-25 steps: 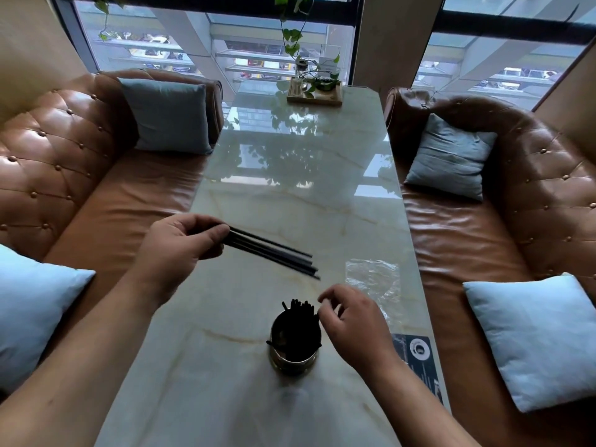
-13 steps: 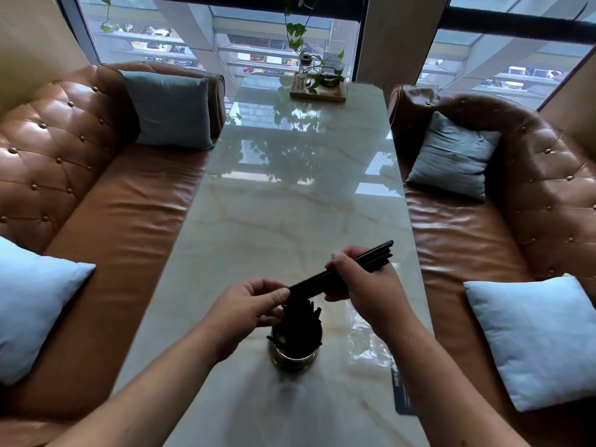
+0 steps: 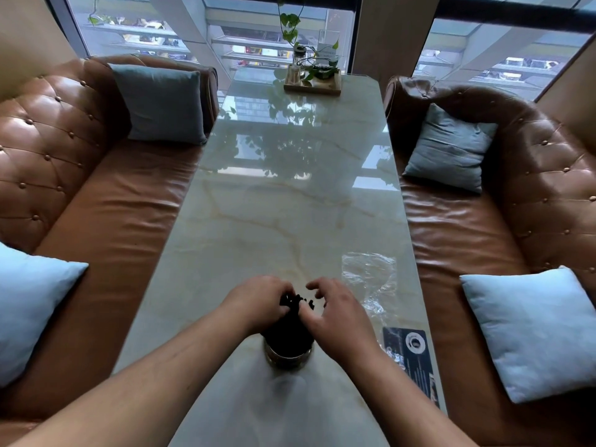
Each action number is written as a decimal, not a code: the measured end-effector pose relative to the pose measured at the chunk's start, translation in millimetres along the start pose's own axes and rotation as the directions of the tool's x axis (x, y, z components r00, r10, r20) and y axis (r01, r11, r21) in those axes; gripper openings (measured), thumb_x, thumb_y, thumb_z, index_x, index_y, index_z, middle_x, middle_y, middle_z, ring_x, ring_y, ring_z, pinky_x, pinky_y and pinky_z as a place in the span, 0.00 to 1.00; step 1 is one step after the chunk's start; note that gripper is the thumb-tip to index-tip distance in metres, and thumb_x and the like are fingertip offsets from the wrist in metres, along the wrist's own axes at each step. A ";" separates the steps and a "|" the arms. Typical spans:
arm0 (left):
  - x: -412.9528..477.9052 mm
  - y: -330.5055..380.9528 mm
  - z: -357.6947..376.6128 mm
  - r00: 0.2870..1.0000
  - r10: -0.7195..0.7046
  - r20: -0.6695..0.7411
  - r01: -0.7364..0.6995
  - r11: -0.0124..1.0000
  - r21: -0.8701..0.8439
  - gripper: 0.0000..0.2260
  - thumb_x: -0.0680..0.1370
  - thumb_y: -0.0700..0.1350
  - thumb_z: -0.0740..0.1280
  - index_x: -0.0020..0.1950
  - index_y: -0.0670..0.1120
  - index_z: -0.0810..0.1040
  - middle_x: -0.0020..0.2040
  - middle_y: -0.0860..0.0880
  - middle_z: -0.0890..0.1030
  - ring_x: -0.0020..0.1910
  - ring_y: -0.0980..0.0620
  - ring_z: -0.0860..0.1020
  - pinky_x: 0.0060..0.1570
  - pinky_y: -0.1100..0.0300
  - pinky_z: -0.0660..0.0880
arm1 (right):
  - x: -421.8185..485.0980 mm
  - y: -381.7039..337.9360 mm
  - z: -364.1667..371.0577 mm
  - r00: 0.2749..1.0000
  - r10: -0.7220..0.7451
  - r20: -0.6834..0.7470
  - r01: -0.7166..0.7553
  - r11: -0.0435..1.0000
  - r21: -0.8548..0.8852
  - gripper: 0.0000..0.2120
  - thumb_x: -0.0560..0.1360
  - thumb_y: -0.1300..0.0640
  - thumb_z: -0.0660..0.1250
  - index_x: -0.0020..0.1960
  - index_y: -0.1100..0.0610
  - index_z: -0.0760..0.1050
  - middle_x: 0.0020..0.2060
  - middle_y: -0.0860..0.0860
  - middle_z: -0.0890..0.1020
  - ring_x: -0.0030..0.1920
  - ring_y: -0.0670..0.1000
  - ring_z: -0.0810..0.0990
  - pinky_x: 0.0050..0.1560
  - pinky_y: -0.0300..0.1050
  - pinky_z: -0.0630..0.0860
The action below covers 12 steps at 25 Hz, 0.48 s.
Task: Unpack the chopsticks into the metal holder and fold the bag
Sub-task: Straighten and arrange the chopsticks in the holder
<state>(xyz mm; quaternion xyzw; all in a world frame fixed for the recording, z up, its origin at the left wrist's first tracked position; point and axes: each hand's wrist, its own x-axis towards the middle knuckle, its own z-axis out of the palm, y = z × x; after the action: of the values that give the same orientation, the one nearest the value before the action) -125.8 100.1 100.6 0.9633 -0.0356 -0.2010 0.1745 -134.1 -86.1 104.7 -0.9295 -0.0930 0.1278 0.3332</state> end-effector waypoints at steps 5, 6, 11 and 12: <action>-3.4 0.7 -8.9 0.998 0.032 -0.061 -0.034 0.999 -0.037 0.10 0.76 0.50 0.69 0.56 0.54 0.85 0.55 0.51 0.85 0.57 0.49 0.81 0.53 0.56 0.76 | 2.0 4.0 10.1 0.986 -0.060 0.156 0.071 0.995 -0.068 0.20 0.76 0.46 0.65 0.67 0.47 0.78 0.61 0.48 0.82 0.61 0.51 0.79 0.60 0.45 0.74; -4.1 1.1 -12.5 0.997 0.037 -0.067 -0.040 0.999 -0.037 0.10 0.76 0.51 0.70 0.55 0.54 0.85 0.55 0.51 0.85 0.57 0.50 0.81 0.53 0.56 0.77 | 1.8 4.0 10.4 0.987 -0.062 0.149 0.074 0.994 -0.077 0.19 0.76 0.46 0.65 0.65 0.47 0.78 0.59 0.48 0.82 0.59 0.51 0.80 0.58 0.45 0.74; -4.6 0.5 -38.1 0.993 0.062 -0.099 -0.063 0.998 -0.010 0.09 0.76 0.51 0.71 0.56 0.54 0.86 0.55 0.52 0.86 0.56 0.51 0.82 0.55 0.56 0.78 | -0.3 2.6 11.6 0.990 -0.073 0.120 0.084 0.993 -0.087 0.16 0.75 0.47 0.64 0.61 0.47 0.79 0.55 0.48 0.83 0.56 0.51 0.80 0.55 0.46 0.76; -4.4 -0.7 -43.8 0.992 0.064 -0.110 -0.065 0.998 -0.004 0.09 0.77 0.51 0.72 0.56 0.54 0.86 0.55 0.52 0.86 0.56 0.51 0.82 0.56 0.56 0.78 | 0.2 3.1 11.3 0.992 -0.068 0.104 0.076 0.994 -0.078 0.16 0.75 0.47 0.64 0.61 0.47 0.79 0.55 0.48 0.83 0.56 0.51 0.80 0.55 0.46 0.76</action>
<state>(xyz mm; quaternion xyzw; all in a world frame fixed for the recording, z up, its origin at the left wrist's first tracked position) -112.3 115.4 139.6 0.9706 -0.0564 -0.1419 0.1861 -137.0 -81.7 94.3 -0.9308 -0.1483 0.1587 0.2940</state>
